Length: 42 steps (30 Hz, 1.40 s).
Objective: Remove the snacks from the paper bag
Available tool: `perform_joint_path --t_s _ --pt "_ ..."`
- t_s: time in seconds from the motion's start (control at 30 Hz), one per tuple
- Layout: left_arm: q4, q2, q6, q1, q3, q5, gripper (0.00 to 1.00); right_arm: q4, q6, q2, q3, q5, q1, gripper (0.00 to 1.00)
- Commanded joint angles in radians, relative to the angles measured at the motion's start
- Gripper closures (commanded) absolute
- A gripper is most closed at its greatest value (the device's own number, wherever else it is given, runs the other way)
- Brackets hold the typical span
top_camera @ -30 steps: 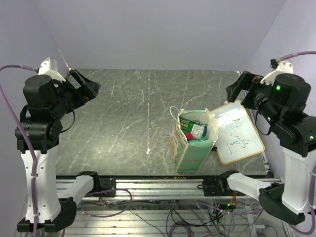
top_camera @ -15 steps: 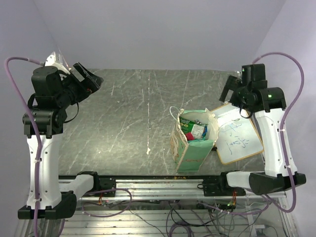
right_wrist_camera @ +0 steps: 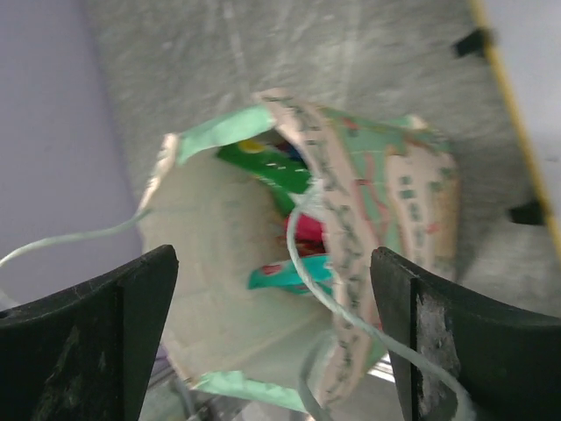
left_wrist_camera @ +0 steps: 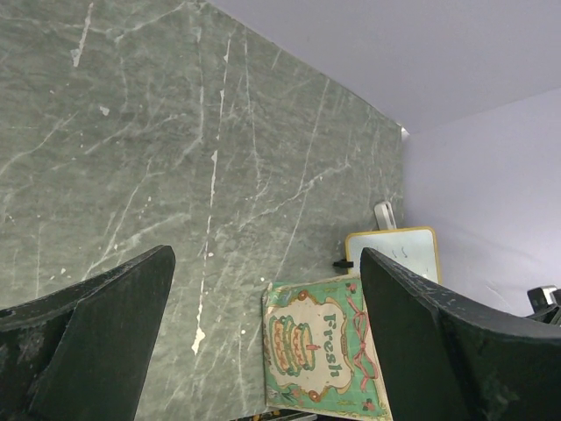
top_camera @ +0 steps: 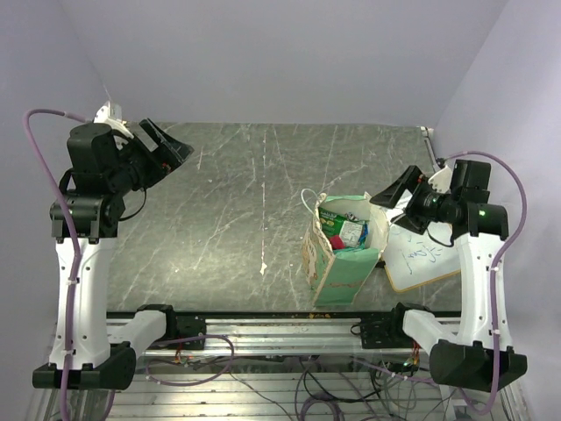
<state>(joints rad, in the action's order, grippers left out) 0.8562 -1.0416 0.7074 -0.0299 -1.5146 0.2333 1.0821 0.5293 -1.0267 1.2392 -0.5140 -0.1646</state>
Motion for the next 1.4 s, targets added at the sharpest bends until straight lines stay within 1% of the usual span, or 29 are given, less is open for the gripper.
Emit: perform_joint_path --t_s 0.0,0.1,0.13,0.2,0.3,0.33,0.37,0.53,0.7,0.8,0.87,1.0,1.1,1.23,1.3,1.37 --pt "-0.018 0.023 -0.003 -0.005 -0.019 0.043 0.02 -0.173 0.094 0.040 -0.048 -0.275 -0.009 0.10" --pt "-0.003 0.026 -0.014 -0.005 -0.032 0.038 0.02 -0.206 0.082 0.063 -0.073 -0.270 -0.009 0.14" --pt "-0.001 0.027 -0.016 -0.004 -0.033 0.040 0.02 -0.221 0.076 0.066 -0.084 -0.269 -0.010 0.16" --pt "0.000 0.027 -0.016 -0.005 -0.035 0.042 0.02 -0.253 0.068 0.069 -0.101 -0.266 -0.009 0.24" --pt "-0.002 0.021 -0.015 -0.005 -0.039 0.051 0.02 -0.287 0.085 0.062 -0.106 -0.283 -0.009 0.41" --pt "-0.002 0.017 -0.015 -0.004 -0.042 0.051 0.02 -0.298 0.099 0.061 -0.101 -0.301 -0.009 0.44" --pt "-0.001 0.015 -0.016 -0.005 -0.044 0.053 0.02 -0.301 0.108 0.061 -0.096 -0.312 -0.008 0.44" --pt "-0.022 0.006 -0.011 -0.005 -0.038 0.070 0.02 -0.365 0.155 0.068 -0.119 -0.382 -0.009 0.42" --pt "-0.043 0.000 0.005 -0.005 -0.024 0.086 0.02 -0.535 0.308 0.089 -0.180 -0.461 -0.009 0.41" --pt "-0.052 0.000 0.009 -0.005 -0.014 0.090 0.02 -0.565 0.342 0.077 -0.201 -0.509 -0.009 0.37" --pt "-0.051 0.001 0.008 -0.005 -0.011 0.091 0.02 -0.568 0.356 0.067 -0.214 -0.539 -0.007 0.37" --pt "-0.049 0.000 0.007 -0.005 -0.013 0.090 0.02 -0.592 0.392 0.060 -0.191 -0.571 -0.006 0.35" --pt "-0.061 -0.003 0.015 -0.005 -0.009 0.095 0.02 -0.714 0.516 0.070 -0.217 -0.602 0.002 0.31" --pt "-0.079 -0.013 0.029 -0.005 -0.004 0.108 0.02 -0.946 0.702 0.082 -0.306 -0.627 0.024 0.30" --pt "-0.084 -0.015 0.032 -0.005 -0.004 0.110 0.02 -0.996 0.742 0.082 -0.320 -0.622 0.045 0.30" --pt "-0.082 -0.015 0.031 -0.005 -0.006 0.106 0.02 -0.991 0.739 0.074 -0.316 -0.615 0.071 0.30"
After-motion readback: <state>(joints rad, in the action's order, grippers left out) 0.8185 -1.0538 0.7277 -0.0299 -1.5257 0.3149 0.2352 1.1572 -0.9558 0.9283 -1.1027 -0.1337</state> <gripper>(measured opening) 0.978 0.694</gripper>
